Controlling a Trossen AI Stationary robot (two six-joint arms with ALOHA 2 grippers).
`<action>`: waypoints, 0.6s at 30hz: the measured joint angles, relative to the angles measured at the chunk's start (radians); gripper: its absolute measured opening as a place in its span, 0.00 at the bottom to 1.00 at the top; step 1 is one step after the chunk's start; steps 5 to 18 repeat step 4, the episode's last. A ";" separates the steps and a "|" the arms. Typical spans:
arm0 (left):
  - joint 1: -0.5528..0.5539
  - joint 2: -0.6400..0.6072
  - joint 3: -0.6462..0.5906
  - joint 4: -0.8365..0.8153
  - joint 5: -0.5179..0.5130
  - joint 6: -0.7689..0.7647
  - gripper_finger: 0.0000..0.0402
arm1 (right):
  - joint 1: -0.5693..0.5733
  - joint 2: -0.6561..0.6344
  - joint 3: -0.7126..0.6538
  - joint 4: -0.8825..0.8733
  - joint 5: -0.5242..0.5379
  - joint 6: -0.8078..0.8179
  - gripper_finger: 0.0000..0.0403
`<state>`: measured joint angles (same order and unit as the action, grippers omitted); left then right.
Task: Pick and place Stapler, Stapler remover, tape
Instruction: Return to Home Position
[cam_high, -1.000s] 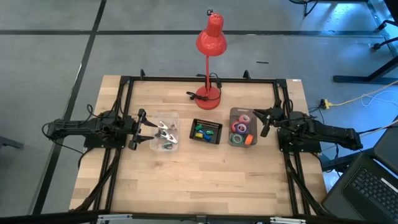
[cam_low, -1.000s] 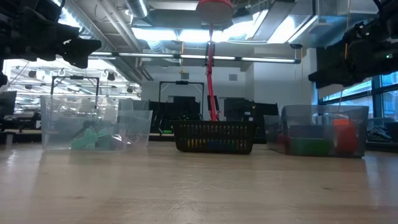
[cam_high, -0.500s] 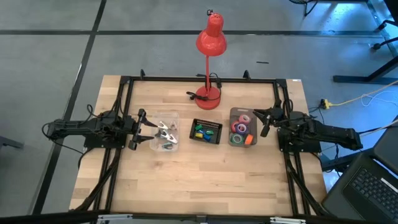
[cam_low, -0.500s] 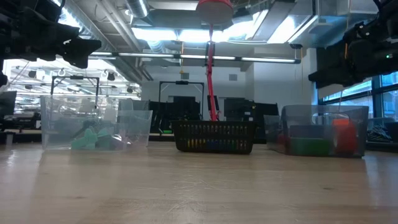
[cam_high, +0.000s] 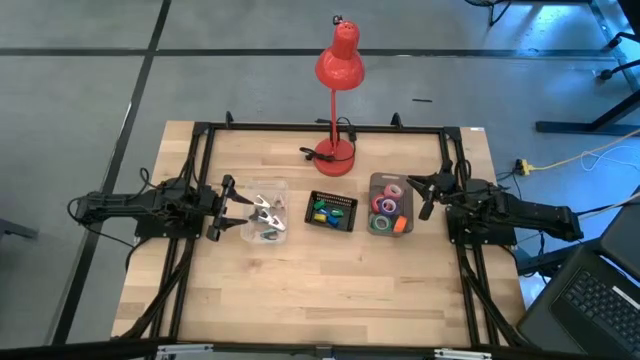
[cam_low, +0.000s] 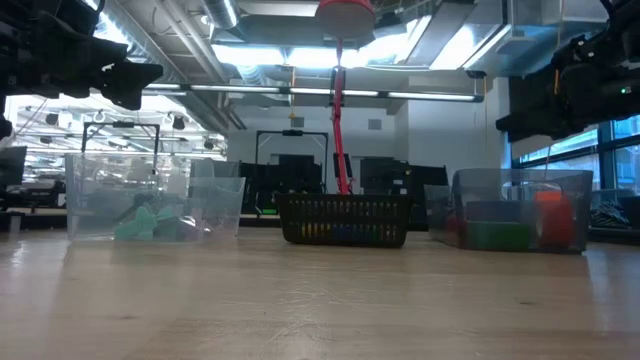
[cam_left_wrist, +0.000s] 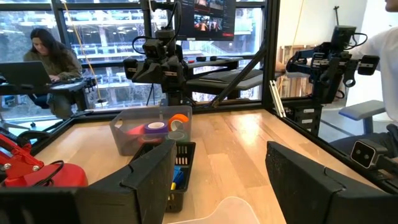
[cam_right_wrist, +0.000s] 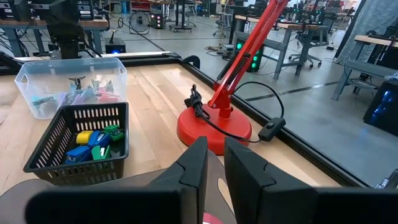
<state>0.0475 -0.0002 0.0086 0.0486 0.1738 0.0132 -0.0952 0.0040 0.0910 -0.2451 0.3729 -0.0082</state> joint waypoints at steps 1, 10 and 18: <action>0.000 0.000 0.000 0.000 0.000 0.000 0.60 | 0.000 0.000 0.000 0.000 0.000 0.000 0.14; 0.000 0.000 0.000 0.000 0.000 0.000 0.60 | 0.000 0.000 0.000 0.000 0.000 0.000 0.14; 0.000 0.000 0.000 0.000 0.000 0.000 0.60 | 0.000 0.000 0.000 0.000 0.000 0.000 0.14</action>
